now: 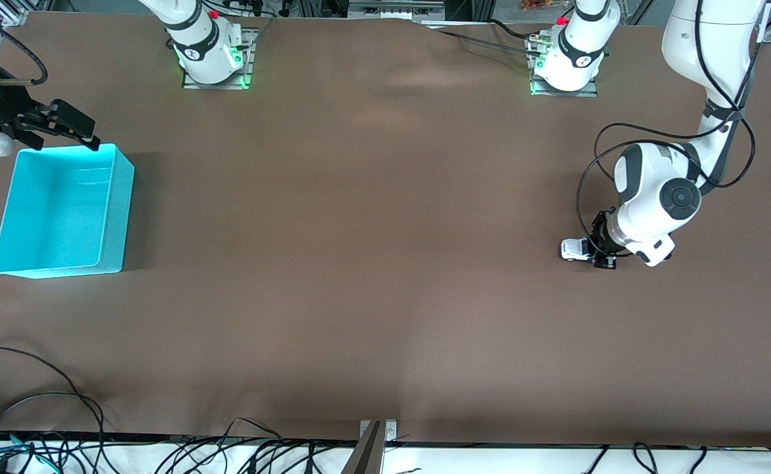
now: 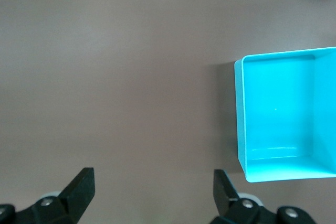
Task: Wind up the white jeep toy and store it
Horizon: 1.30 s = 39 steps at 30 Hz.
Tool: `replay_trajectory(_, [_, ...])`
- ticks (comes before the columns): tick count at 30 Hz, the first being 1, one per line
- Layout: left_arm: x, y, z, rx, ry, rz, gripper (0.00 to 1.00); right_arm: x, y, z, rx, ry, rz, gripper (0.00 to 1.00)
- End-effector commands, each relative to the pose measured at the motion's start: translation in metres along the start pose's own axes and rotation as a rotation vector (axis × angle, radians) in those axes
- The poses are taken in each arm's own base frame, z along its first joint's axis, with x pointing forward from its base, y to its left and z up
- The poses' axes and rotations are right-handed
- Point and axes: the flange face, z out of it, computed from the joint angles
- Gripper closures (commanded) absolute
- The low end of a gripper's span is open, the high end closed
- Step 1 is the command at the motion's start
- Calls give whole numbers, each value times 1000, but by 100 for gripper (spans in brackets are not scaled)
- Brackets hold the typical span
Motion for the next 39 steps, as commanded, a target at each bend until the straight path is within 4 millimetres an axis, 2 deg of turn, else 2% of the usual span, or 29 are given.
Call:
replay_trajectory(1, [-35,-1,-10,6,7,-20,100,-3,0,-9,10,-4,-2,0])
replay_trajectory(5, [-58,-2,-10,5,10,-57,100,-3,0,-9,10,-2,-2,0])
replay_trajectory(9, [-67,-5,-5,16,11,-62,100,-3,0,-9,10,-2,-2,0])
replay_trajectory(22, [-67,-7,18,41,17,-84,100,-3,1,-9,11,-2,-1,0])
replay_trajectory(27, [-59,-7,20,44,19,-86,100,-3,1,-9,11,-2,-1,0])
replay_trajectory(34, [-27,-5,32,43,25,-88,100,-3,1,-9,11,-2,-1,0])
replay_trajectory(39, [-11,-5,33,45,22,-73,100,-3,0,-9,10,-2,-2,0])
